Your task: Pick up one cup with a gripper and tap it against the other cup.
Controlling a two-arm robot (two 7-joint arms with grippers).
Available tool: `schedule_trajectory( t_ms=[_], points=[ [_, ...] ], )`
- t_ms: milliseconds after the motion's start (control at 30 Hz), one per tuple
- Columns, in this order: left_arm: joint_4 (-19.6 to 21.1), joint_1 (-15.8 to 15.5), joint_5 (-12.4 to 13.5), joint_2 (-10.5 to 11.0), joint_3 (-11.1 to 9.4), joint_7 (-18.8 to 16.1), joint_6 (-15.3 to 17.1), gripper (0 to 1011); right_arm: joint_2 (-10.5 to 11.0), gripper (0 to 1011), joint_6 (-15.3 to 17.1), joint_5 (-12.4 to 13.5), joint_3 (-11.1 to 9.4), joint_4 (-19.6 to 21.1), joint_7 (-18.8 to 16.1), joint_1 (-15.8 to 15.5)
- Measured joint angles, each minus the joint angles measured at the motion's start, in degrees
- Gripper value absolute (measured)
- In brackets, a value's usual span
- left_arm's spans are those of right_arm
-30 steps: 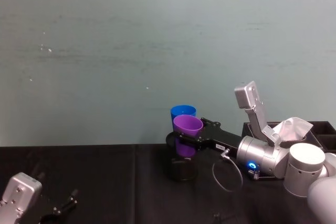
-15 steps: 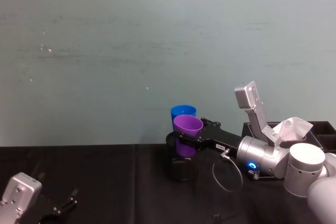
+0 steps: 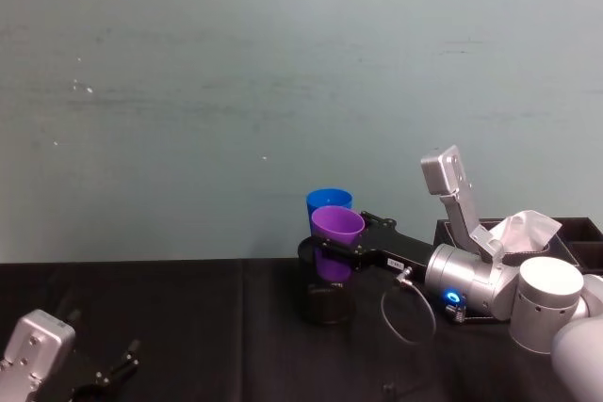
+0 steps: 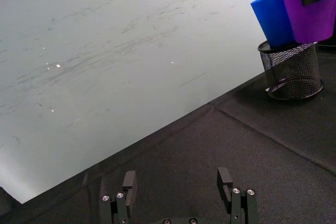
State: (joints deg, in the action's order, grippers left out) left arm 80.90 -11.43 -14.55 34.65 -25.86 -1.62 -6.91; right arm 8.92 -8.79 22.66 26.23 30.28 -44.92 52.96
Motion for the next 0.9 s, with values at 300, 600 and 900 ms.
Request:
schedule_trajectory(
  t_ms=[300, 600, 900],
  points=[
    [0.0, 0.0, 0.0, 0.0, 0.0, 0.0, 0.0, 1000, 0.0, 734, 0.0, 0.0, 0.0, 0.0, -0.01, 0.0],
    [0.0, 0.0, 0.0, 0.0, 0.0, 0.0, 0.0, 1000, 0.0, 734, 0.0, 0.0, 0.0, 0.0, -0.01, 0.0],
    [0.0, 0.0, 0.0, 0.0, 0.0, 0.0, 0.0, 1000, 0.0, 734, 0.0, 0.0, 0.0, 0.0, -0.01, 0.0]
  ],
)
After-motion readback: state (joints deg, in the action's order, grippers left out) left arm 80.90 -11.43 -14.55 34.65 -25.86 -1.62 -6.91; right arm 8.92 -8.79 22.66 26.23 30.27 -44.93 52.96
